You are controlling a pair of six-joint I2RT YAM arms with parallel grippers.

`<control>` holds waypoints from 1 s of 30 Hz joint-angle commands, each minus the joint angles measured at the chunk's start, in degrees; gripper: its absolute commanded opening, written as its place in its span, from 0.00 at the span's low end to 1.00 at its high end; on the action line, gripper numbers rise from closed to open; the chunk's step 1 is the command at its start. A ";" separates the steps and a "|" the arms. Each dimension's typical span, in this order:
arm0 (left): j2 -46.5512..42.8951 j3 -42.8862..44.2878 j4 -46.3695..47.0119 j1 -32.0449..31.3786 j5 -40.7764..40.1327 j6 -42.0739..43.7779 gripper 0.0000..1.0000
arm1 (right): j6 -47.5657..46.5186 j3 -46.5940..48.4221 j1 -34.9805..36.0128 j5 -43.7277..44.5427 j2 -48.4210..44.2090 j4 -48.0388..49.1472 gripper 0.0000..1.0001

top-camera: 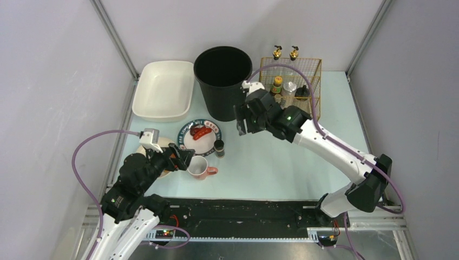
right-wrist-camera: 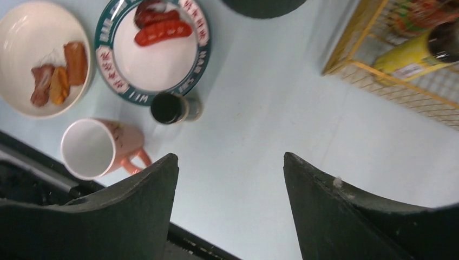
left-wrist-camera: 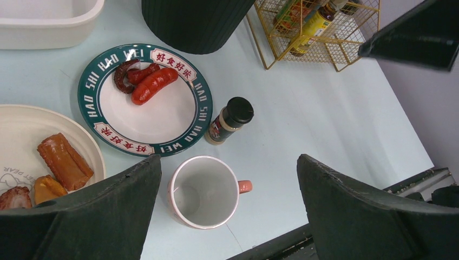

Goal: Clear the kitchen counter

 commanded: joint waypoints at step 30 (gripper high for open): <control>-2.26 -0.45 1.43 -0.31 -2.07 -1.20 0.98 | 6.80 9.12 12.61 3.72 25.05 5.10 0.92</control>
